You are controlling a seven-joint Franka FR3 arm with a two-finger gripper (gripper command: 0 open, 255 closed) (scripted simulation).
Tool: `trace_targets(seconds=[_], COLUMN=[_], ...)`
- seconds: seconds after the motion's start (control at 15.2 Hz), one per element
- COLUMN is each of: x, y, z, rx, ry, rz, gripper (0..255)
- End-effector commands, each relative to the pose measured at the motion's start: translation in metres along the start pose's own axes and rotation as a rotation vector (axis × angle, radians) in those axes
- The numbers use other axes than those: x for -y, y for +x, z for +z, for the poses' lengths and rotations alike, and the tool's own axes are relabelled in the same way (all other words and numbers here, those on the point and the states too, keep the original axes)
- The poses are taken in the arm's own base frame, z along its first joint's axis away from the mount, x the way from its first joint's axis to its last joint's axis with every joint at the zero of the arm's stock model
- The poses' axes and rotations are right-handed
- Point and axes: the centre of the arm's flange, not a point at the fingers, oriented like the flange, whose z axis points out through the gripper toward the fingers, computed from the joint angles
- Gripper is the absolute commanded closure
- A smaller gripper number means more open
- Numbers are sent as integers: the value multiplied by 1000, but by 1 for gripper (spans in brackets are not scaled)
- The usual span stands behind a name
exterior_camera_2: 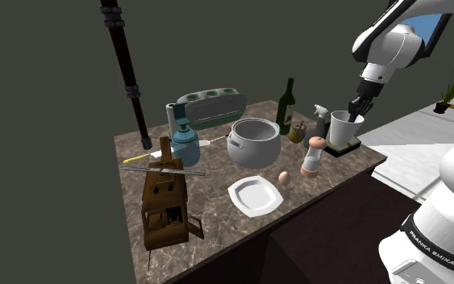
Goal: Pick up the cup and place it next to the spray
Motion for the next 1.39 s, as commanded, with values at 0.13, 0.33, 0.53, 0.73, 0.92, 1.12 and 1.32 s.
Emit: trace_targets(seconds=[0.13,0.33,0.53,0.73,0.92,1.12,1.32], x=[-5,-8,-12,-15,-18,-22,-25], y=[0,0,0,0,0,0,1], z=[20,36,51,67,82,98,113], rx=[-1,-1,-1,-1,-1,-1,-1], ry=[0,0,0,0,0,0,0], rz=[0,0,0,0,0,0,0], gripper=[255,255,255,255,255,255,255])
